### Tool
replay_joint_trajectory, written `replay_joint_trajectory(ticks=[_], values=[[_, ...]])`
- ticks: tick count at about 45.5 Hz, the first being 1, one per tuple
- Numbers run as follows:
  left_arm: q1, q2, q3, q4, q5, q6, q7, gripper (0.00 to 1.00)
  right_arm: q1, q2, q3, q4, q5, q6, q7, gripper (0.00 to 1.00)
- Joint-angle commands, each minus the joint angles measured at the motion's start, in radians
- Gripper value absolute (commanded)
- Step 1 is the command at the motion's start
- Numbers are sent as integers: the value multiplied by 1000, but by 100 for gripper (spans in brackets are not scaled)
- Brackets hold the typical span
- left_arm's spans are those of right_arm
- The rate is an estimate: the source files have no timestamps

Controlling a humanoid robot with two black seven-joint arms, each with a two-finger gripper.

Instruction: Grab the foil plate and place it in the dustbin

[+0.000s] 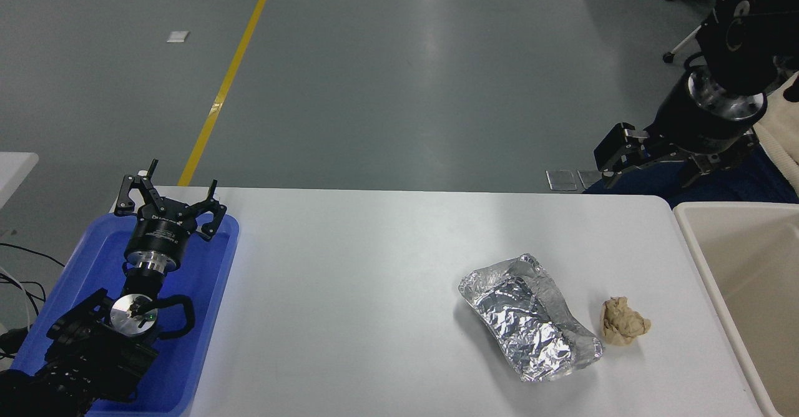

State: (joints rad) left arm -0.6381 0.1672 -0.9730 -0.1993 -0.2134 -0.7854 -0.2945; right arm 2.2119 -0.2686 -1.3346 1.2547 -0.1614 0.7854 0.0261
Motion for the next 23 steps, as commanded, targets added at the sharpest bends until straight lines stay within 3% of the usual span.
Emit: replay_joint_trajectory(ticks=[1, 23], values=[[0, 0, 0, 0, 0, 0, 3, 100, -6, 0, 0, 0, 0, 0, 0, 100], [0, 0, 0, 0, 0, 0, 2, 100, 3, -3, 0, 0, 0, 0, 0, 100]])
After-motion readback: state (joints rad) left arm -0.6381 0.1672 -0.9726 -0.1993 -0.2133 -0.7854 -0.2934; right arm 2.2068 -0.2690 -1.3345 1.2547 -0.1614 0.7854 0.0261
